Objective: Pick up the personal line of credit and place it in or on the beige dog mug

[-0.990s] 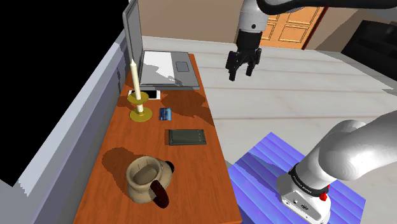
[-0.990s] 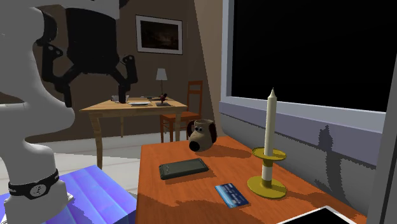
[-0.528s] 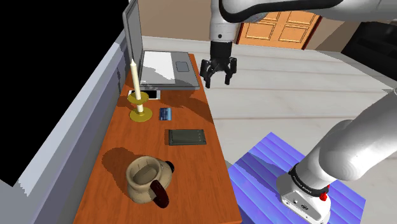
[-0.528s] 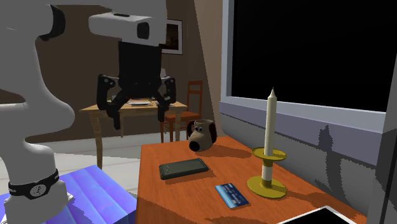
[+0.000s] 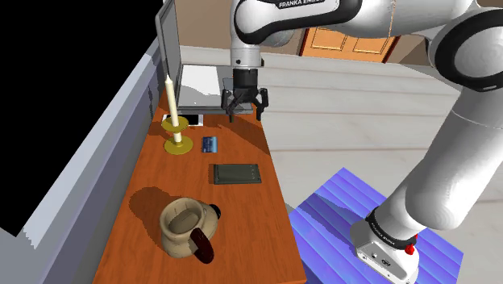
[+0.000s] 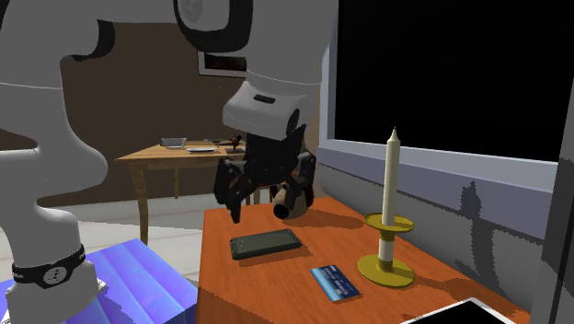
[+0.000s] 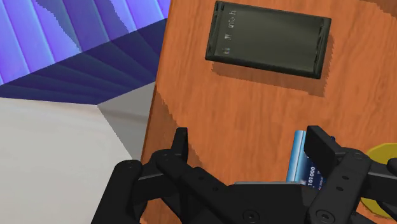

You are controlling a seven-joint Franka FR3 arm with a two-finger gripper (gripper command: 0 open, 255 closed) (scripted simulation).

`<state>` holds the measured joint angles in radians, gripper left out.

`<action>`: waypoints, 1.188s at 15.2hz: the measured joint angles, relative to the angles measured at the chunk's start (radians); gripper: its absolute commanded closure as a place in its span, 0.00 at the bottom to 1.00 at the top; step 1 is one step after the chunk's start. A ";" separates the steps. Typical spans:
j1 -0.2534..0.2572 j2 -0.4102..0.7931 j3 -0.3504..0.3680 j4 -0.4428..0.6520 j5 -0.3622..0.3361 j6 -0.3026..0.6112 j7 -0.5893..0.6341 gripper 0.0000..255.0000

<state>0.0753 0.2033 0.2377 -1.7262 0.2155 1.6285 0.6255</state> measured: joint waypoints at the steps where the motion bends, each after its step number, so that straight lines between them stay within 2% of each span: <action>1: 0.008 0.039 0.004 0.037 0.009 -0.006 0.027 0.00; 11: 0.070 0.484 0.009 0.485 0.075 -0.078 0.233 0.00; 18: 0.080 0.478 0.010 0.401 0.088 0.003 0.230 0.00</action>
<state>0.1553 0.6816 0.2473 -1.3249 0.3038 1.6320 0.8558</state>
